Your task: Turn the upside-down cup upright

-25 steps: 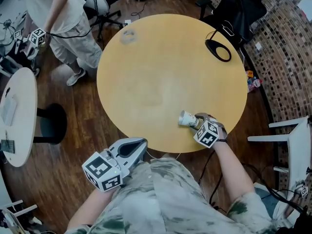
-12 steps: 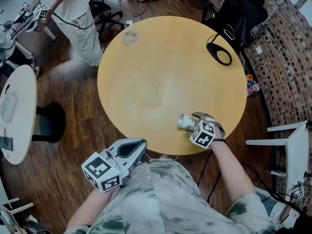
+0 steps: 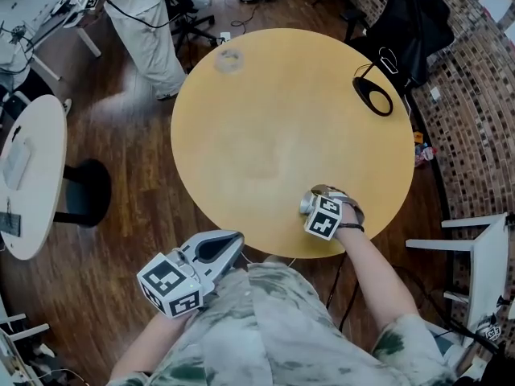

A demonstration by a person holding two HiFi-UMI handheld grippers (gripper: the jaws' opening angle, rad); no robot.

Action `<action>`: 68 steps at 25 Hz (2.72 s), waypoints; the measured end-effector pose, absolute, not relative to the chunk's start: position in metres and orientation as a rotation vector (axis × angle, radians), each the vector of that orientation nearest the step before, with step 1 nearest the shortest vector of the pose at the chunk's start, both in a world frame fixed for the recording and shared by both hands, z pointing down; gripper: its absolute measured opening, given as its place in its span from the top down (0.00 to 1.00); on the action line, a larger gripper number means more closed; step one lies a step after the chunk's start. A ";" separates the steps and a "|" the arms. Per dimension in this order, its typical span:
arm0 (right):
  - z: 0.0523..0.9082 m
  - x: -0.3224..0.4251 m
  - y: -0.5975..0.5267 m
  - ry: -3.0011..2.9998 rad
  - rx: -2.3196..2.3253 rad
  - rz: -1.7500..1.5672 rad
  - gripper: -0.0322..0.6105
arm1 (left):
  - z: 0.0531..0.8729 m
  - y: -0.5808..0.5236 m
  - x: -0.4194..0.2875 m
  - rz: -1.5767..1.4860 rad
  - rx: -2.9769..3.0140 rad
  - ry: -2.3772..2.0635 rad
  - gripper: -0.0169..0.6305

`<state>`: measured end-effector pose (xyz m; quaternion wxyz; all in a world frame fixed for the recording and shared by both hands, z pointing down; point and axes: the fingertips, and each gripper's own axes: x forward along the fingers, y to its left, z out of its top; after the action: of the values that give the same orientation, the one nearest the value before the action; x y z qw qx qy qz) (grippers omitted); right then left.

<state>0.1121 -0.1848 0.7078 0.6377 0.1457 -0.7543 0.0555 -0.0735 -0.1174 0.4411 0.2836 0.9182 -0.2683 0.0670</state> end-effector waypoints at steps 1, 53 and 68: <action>0.705 0.110 -0.188 -1.743 0.352 0.134 0.45 | 0.442 -0.119 -0.076 0.179 2.454 -0.723 0.98; 0.612 0.144 -0.050 -2.407 1.294 0.465 0.31 | 0.408 -0.009 -0.022 0.339 2.562 -0.655 0.97; 0.484 0.012 0.241 -2.354 1.565 0.532 0.31 | 0.439 0.182 -0.171 0.286 2.596 -0.418 0.97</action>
<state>0.0124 0.2409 0.4839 0.1321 0.5392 -0.8113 0.1835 -0.1714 0.1820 0.4392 0.2459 0.9513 -0.1534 0.1049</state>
